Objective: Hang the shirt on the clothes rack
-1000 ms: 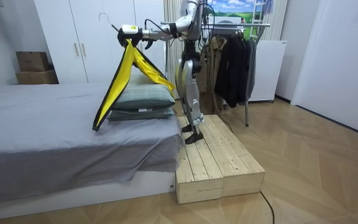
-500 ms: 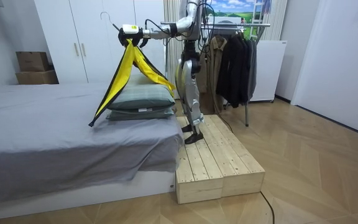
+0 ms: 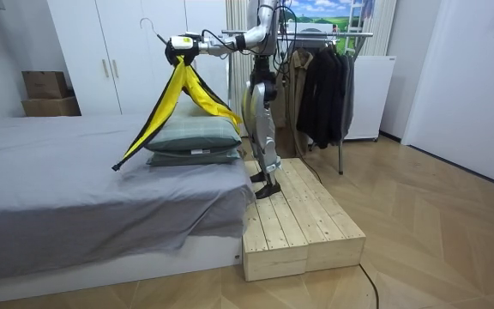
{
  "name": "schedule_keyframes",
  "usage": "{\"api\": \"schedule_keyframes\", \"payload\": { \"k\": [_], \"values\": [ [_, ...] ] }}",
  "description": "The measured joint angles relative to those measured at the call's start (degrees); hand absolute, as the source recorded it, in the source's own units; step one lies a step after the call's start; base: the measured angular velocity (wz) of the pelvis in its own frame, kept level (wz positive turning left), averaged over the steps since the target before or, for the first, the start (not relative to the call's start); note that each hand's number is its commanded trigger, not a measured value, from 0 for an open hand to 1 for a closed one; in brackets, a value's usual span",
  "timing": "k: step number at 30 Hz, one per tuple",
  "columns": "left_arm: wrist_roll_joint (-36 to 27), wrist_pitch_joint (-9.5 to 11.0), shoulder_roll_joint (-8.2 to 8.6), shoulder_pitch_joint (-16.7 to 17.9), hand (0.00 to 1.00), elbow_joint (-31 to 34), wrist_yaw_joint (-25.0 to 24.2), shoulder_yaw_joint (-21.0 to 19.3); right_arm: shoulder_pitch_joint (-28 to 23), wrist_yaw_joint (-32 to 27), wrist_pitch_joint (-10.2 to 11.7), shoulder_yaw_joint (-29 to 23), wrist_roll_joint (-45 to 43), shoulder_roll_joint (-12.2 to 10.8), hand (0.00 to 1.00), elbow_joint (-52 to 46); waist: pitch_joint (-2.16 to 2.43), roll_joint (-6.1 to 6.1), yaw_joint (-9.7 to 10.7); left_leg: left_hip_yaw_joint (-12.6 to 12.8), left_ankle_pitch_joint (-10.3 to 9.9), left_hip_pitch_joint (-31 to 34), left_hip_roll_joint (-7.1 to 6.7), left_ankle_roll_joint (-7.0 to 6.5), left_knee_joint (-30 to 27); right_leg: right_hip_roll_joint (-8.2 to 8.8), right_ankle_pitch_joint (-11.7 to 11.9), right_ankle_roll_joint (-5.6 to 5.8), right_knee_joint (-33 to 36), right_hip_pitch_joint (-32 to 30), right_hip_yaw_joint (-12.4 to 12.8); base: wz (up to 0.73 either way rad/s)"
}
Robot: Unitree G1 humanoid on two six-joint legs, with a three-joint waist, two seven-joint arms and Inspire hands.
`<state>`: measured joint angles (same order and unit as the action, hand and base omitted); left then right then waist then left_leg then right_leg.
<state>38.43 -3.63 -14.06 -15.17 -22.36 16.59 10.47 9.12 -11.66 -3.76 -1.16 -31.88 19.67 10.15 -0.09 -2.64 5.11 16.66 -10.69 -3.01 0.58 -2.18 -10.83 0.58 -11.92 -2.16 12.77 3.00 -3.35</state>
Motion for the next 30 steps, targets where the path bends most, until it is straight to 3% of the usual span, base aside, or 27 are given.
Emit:
{"api": "schedule_keyframes", "payload": {
  "k": [16, 24, 30],
  "values": [
    [2.21, -2.56, 0.67, 0.05, 1.0, 0.63, -1.73, 0.03, 1.67, 6.44, -1.33, 0.04, 2.91, -1.13, 0.0, -3.94, 0.03, 0.05, -0.92, -0.39, 0.0, -0.28, -0.05, 0.0, -0.04, 0.04, 0.04, 0.04, -0.62, 0.88, -0.25, 0.01],
    [2.56, -3.49, 1.86, 0.07, 1.0, 2.64, -4.01, 0.1, 1.7, 17.34, -3.51, 3.34, 6.98, -1.33, 0.0, -3.78, 0.03, 0.1, -1.05, -1.05, 0.0, 0.25, -0.07, 0.0, -0.1, 0.09, 0.18, 0.05, -1.05, 0.8, -1.19, 0.04],
    [4.02, -3.52, 1.85, 0.07, 1.0, 2.93, -6.4, 0.07, 1.71, 24.24, -3.83, 4.67, 8.18, -1.32, 0.0, -2.8, -0.01, -0.07, -1.63, -1.19, 0.0, 0.23, -0.07, 0.0, -0.08, 0.09, 0.18, 0.05, -1.16, 0.87, -1.41, 0.02]
  ]
}}
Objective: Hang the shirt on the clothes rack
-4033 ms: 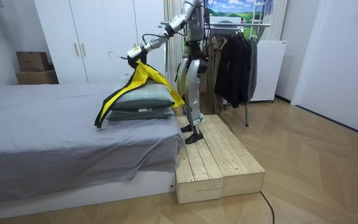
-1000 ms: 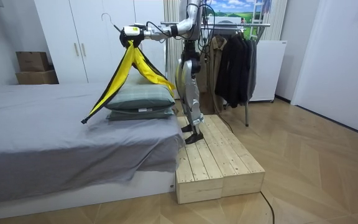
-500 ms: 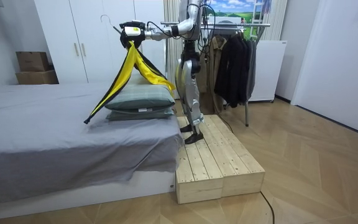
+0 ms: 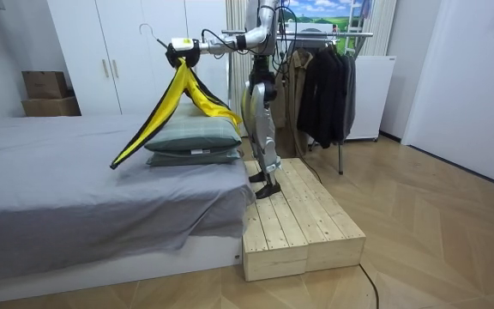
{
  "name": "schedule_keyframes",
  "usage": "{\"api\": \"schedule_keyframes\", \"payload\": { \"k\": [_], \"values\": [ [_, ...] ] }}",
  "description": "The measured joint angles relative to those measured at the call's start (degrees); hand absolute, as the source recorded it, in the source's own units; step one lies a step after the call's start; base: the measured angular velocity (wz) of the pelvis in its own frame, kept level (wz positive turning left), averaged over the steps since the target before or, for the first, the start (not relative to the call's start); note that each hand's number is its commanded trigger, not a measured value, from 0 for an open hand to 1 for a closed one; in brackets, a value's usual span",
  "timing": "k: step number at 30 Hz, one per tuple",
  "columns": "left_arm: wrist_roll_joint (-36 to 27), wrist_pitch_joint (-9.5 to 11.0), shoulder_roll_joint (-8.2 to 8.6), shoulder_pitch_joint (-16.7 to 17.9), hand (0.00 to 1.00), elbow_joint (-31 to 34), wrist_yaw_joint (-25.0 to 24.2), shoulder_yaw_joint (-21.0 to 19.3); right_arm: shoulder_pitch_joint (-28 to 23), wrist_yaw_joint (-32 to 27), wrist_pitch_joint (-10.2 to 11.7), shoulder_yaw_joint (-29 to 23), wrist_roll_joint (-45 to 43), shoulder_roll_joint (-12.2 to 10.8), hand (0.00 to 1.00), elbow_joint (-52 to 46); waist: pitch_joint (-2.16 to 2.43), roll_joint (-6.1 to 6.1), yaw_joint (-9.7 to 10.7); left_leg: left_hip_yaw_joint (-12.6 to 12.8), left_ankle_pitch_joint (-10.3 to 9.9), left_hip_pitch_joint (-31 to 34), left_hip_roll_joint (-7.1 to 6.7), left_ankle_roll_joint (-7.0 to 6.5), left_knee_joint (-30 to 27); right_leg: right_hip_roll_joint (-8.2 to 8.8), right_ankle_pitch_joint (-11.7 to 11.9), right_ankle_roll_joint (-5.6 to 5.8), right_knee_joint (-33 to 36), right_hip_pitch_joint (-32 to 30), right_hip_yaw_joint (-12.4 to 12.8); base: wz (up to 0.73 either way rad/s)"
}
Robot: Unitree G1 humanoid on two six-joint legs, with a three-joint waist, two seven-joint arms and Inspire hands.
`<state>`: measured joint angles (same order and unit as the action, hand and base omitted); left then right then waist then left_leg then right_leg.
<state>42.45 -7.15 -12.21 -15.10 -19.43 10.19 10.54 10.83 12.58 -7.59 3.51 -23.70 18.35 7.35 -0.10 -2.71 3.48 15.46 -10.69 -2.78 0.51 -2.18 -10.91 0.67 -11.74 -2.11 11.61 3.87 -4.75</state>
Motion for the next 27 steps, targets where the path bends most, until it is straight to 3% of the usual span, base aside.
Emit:
{"api": "schedule_keyframes", "payload": {
  "k": [7, 14, 27],
  "values": [
    [0.97, 0.01, -0.24, 0.0, 1.0, 0.01, -0.84, -0.08, 0.11, 5.74, -0.04, 0.01, 1.41, -0.01, 0.0, 3.25, -0.1, -0.75, -0.8, -0.21, 0.0, 0.13, -0.05, 0.0, -0.05, 0.03, 0.0, 0.0, 0.0, -0.06, -0.14, 0.0],
    [1.0, 0.84, -2.05, -0.01, 1.0, 0.02, -0.84, -0.08, 0.44, 9.62, -0.01, -0.2, 3.54, 0.07, 0.0, 3.51, -0.11, -1.34, -0.8, -0.64, 0.0, 0.35, -0.09, -0.01, -0.43, 0.09, 0.0, 0.0, 0.05, 0.01, -0.45, 0.01],
    [2.12, 1.23, -1.94, 0.0, 1.0, 0.02, -0.84, 0.0, 0.45, 9.98, 0.3, -0.2, 2.68, -0.13, 0.0, 4.33, -0.22, -1.17, -0.73, -1.05, -0.01, 0.39, -0.1, -0.01, -0.6, 0.14, 0.01, 0.0, -0.02, 0.36, -1.02, 0.01]
  ]
}}
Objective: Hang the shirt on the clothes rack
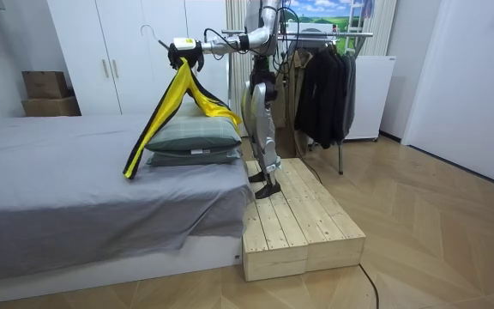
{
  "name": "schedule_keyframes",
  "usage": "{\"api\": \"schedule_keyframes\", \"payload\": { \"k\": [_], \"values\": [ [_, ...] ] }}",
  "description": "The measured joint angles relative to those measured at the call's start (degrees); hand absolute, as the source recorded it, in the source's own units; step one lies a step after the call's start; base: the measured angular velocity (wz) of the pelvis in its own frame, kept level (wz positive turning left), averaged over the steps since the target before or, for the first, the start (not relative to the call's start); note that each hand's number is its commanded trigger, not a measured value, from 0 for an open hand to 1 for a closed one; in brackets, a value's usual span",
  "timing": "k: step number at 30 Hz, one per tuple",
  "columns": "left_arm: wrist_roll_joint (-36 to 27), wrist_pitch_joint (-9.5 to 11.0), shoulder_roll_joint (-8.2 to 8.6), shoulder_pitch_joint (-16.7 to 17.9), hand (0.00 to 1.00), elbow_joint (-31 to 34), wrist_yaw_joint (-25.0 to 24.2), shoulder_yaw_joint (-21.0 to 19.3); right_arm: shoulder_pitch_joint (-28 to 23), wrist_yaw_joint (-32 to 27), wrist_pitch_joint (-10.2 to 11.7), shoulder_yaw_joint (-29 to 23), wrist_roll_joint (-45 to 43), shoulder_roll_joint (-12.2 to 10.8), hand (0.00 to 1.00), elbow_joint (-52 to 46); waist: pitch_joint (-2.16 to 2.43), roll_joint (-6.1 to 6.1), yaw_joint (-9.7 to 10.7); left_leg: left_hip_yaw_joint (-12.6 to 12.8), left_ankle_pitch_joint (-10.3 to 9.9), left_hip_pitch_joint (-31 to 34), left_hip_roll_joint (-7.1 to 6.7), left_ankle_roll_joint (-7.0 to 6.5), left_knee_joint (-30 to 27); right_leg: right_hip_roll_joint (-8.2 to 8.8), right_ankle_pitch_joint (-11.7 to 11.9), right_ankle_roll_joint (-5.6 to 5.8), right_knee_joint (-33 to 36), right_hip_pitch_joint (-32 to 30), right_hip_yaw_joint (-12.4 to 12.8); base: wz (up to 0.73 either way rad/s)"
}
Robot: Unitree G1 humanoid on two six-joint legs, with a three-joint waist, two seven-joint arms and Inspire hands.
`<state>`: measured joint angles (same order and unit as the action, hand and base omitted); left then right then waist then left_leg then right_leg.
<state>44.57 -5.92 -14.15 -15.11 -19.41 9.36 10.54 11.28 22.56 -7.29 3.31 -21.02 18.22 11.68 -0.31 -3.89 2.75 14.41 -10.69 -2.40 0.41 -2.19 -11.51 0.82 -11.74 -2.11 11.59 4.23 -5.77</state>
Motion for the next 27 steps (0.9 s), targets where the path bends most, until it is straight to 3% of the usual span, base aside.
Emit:
{"api": "schedule_keyframes", "payload": {
  "k": [7, 12, 21, 27],
  "values": [
    [0.02, -0.04, 1.55, 0.01, 1.0, 0.0, -0.02, 0.25, 0.0, -2.57, -0.01, 0.04, -0.44, -0.25, 0.0, -0.02, -0.27, 0.61, -0.47, -0.23, -0.01, 1.41, 0.05, -0.01, -0.43, 0.02, 0.0, 0.0, 0.28, -1.33, 0.13, 0.01],
    [0.03, -0.07, 3.16, 0.07, 1.0, 0.12, -0.01, 1.69, 0.0, -6.46, -0.03, 0.06, -1.79, -2.04, 0.0, -0.02, -0.2, 0.78, -0.58, -0.31, 0.0, 1.41, -0.02, 0.0, -0.22, 0.01, 0.0, 0.0, 0.02, -1.18, 0.16, 0.0],
    [0.08, -0.52, 4.53, 1.29, 1.0, 0.12, 0.1, 5.13, 0.0, -13.24, 0.3, 0.55, -1.93, -6.45, 0.0, -0.01, -0.24, 1.7, -0.12, -0.52, 0.01, 1.27, -0.2, 0.0, 0.1, 0.13, 0.01, 0.01, -0.75, -0.77, -0.55, 0.01],
    [0.06, -1.2, 4.81, 2.21, 1.0, 1.68, 0.05, 5.5, 0.0, -18.87, 0.44, 2.28, -2.01, -6.96, 0.0, 1.79, -0.2, 2.14, -0.03, -0.53, 0.01, 0.58, -0.15, 0.0, 0.21, 0.05, 0.01, 0.01, -0.92, -0.13, -0.33, 0.0]
  ]
}}
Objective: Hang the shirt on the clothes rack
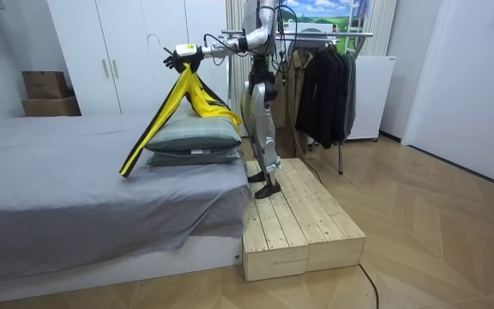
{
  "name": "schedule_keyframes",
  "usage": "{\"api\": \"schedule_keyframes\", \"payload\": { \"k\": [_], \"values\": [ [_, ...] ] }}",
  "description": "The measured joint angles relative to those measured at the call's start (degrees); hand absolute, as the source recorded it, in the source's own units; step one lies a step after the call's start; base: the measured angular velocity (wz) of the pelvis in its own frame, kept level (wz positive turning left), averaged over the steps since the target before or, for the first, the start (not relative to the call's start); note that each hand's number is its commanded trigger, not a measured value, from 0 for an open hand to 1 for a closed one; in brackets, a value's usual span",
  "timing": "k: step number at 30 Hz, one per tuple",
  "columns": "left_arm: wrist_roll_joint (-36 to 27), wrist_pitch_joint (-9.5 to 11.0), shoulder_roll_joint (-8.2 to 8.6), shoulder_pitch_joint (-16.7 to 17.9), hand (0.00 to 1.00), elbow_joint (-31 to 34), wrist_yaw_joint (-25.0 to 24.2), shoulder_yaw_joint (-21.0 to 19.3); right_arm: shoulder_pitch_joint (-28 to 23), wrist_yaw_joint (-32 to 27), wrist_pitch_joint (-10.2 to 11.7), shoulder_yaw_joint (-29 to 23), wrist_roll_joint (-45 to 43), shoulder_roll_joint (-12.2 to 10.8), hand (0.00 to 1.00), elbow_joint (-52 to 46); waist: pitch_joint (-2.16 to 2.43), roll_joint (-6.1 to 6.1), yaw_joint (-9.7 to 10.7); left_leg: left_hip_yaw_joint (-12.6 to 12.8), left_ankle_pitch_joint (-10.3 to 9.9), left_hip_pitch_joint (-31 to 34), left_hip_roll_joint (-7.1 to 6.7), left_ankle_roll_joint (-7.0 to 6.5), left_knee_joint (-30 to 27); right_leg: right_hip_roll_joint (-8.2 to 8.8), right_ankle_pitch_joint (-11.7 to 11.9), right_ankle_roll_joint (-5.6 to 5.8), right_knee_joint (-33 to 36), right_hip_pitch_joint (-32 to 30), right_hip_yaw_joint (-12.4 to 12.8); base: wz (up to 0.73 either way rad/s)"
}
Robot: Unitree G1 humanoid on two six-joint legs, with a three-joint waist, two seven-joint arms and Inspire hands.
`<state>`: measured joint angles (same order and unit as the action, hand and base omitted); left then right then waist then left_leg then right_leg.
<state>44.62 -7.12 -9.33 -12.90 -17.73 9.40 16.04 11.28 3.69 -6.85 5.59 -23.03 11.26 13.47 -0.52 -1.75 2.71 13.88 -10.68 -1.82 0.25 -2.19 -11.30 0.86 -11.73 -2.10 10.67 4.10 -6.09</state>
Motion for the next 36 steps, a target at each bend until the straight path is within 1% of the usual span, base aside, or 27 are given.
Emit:
{"api": "schedule_keyframes", "payload": {
  "k": [2, 3, 8, 14, 20, 26, 27, 32, 36],
  "values": [
    [-0.02, 0.0, 0.21, 0.11, 1.0, 0.0, -0.06, -0.01, 0.0, -1.52, 0.03, 0.29, -2.16, -0.32, 0.0, 0.29, -0.06, 0.12, -0.12, 0.02, 0.0, -0.13, -0.02, 0.0, 0.09, -0.03, 0.0, 0.0, 0.0, 0.07, 0.37, -0.05],
    [-0.02, 0.0, 0.58, 0.44, 1.0, 0.0, -0.16, -0.01, 0.0, -2.43, 0.25, 0.52, -3.2, -0.46, 0.0, 0.98, -0.07, 0.14, -0.14, 0.08, 0.0, -0.45, -0.04, 0.0, 0.26, -0.03, 0.0, 0.0, 0.0, 0.23, 0.54, -0.06],
    [-0.05, 0.0, 1.3, 1.16, 1.0, 0.02, -0.49, -0.15, 0.0, -4.25, 0.52, 1.03, -5.37, -0.64, 0.0, 1.64, -0.08, 0.16, -0.2, 0.45, 0.0, -1.2, -0.08, 0.0, 0.58, -0.04, 0.0, 0.0, 0.02, 0.87, 0.87, -0.04],
    [-0.03, 0.0, 1.42, 1.16, 1.0, 0.11, -0.99, -0.34, 0.0, -4.81, 0.56, 1.14, -7.35, -1.58, 0.0, 1.73, -0.1, 0.22, -0.12, 0.27, 0.0, -1.23, -0.04, 0.0, 0.44, -0.08, 0.0, 0.0, 0.07, 0.8, 0.77, 0.0],
    [0.02, 0.0, 1.35, 1.16, 1.0, 0.14, -1.03, -0.29, 0.0, -5.01, 0.99, 1.16, -8.57, -1.75, 0.0, 2.4, -0.12, 0.23, -0.1, 0.27, 0.0, -1.15, -0.07, 0.0, 0.45, -0.1, 0.0, 0.0, 0.02, 0.72, 0.83, 0.0],
    [0.04, 0.01, 0.66, 1.16, 1.0, 0.23, -1.02, 0.03, 0.01, -8.33, 3.11, 1.74, -8.48, -1.81, 0.0, 6.29, -0.12, 0.23, -0.01, -0.39, 0.0, -1.53, -0.13, 0.0, 0.49, -0.1, 0.0, 0.0, -0.2, 1.75, 0.24, 0.05],
    [0.04, 0.05, 0.46, 1.16, 1.0, 0.27, -1.02, 0.04, 0.01, -8.92, 3.17, 2.05, -8.72, -1.8, 0.0, 6.58, -0.12, 0.24, -0.02, -0.49, 0.0, -1.56, -0.13, 0.0, 0.46, -0.1, 0.0, 0.0, -0.24, 1.87, -0.17, 0.06],
    [0.29, 0.06, -0.38, 1.16, 1.0, 2.45, -1.05, 0.03, 0.11, -10.37, 3.78, 2.65, -10.85, -1.8, 0.0, 6.6, -0.13, 0.26, -0.2, -0.64, -0.01, -0.81, -0.09, 0.0, -0.11, -0.06, 0.0, 0.0, -0.16, 1.44, -0.43, 0.02],
    [1.19, 0.09, -0.53, 1.16, 1.0, 3.58, -1.05, -0.15, 0.87, -10.5, 3.78, 3.16, -11.05, -1.61, 0.0, 6.64, -0.08, 0.72, -0.24, -0.69, -0.01, -0.81, -0.1, 0.0, -0.23, -0.01, 0.0, 0.0, -0.04, 1.43, -0.48, 0.0]
  ]
}}
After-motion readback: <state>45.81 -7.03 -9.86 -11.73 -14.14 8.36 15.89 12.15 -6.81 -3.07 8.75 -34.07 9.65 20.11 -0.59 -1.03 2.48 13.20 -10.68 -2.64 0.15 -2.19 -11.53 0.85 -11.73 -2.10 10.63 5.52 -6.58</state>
